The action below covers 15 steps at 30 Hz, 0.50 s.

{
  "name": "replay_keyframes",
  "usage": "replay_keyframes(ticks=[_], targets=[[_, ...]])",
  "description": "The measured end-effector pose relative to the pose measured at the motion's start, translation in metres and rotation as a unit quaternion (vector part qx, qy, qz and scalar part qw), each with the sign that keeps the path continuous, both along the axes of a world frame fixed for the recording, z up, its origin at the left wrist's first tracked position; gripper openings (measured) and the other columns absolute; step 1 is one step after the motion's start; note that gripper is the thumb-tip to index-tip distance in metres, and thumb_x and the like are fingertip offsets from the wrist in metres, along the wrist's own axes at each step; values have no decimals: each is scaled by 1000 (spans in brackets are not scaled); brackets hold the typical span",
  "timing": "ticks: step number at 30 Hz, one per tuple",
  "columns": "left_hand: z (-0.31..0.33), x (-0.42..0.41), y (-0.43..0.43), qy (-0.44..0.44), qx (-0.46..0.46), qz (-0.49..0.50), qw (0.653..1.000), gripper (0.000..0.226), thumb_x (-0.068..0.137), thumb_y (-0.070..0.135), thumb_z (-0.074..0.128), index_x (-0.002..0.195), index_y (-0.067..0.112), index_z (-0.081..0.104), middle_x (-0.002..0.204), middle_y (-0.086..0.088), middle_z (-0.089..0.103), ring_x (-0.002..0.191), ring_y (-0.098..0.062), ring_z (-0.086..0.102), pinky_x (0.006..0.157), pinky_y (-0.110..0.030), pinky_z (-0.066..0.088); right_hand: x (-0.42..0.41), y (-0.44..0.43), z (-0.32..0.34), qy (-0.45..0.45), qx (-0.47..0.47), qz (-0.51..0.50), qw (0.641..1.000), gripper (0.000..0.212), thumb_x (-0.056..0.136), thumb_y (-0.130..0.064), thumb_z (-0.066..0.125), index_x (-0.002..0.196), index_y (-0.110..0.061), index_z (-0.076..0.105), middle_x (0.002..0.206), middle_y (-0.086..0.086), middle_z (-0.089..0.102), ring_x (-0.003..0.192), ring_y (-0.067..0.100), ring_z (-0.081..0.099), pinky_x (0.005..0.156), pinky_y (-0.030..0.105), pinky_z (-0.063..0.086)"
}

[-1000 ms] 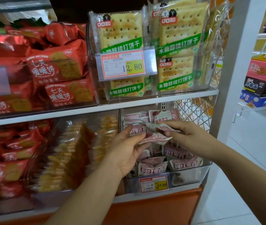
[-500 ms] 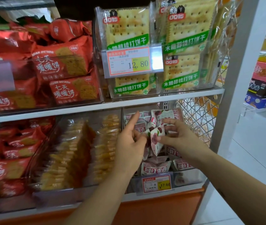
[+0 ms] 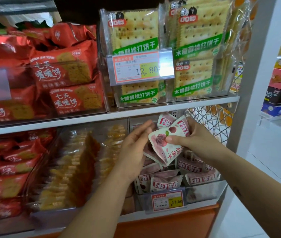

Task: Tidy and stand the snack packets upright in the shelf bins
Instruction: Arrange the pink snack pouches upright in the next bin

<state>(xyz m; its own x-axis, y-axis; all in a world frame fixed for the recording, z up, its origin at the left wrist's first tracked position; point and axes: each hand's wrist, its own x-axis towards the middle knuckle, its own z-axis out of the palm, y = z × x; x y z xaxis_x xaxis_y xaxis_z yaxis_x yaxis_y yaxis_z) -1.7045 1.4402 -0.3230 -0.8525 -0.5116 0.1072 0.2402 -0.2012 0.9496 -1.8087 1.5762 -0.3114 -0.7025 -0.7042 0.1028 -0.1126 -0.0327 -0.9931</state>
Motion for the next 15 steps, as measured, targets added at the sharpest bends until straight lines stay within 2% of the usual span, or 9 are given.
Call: replay_keyframes(ticks=[2,4,6,8,10,11,12,14,15], targets=[[-1,1,-13,-64,-138,-24,988,38,83,50,57,114,29,66,110,2,70,104,-17,65,95,-45,49,0,-2,1,86,17,-66,994,49,62,-15,85,98,-15,53,90,5,71,79,18,70,68,33,58],[-2,2,-20,-108,-259,-48,959,54,78,66,53,121,33,62,116,13,66,111,-6,59,98,-30,44,0,-3,0,186,51,-126,973,49,61,-22,87,89,-25,47,83,0,67,71,14,66,58,27,54],[-2,-1,-19,-126,-349,-48,927,34,88,47,55,119,34,58,115,19,62,108,2,56,93,-20,44,-2,-4,-4,265,90,-145,949,51,60,-28,86,83,-32,41,80,-5,63,68,12,63,56,29,50],[-6,-7,-15,-153,-427,-34,891,25,93,28,57,117,32,57,111,17,65,102,0,60,92,-28,49,-5,-2,-8,312,135,-121,933,47,67,-29,82,87,-35,39,80,-7,61,72,11,63,61,33,51],[-14,-13,-11,-174,-506,-17,844,20,94,23,54,114,27,58,102,12,68,92,-6,64,83,-35,53,-8,2,-9,325,195,-56,924,43,78,-22,73,102,-32,38,79,-10,57,72,1,60,61,21,48],[-17,-16,-9,-178,-548,-9,817,18,95,22,52,112,23,59,97,9,67,87,-9,63,78,-34,52,-10,5,-9,326,227,-21,918,41,82,-19,69,105,-28,37,79,-12,54,69,-2,57,57,12,42],[-19,-19,-8,-183,-586,-2,790,15,96,21,50,107,19,59,91,7,65,83,-12,61,73,-31,50,-11,8,-10,335,257,4,907,38,84,-19,66,108,-24,37,80,-12,53,70,-1,55,56,10,37],[-20,-22,-7,-178,-628,10,757,13,97,20,48,101,16,59,85,4,60,79,-15,58,66,-27,42,-13,11,-13,361,296,19,884,45,86,-26,65,122,-19,41,95,-6,57,85,10,55,67,19,36],[-19,-23,-7,-178,-632,7,755,13,97,19,47,101,17,59,86,2,61,79,-16,58,67,-28,44,-14,11,-13,367,303,10,879,51,86,-29,65,129,-15,42,100,-4,57,90,12,53,72,23,36]])
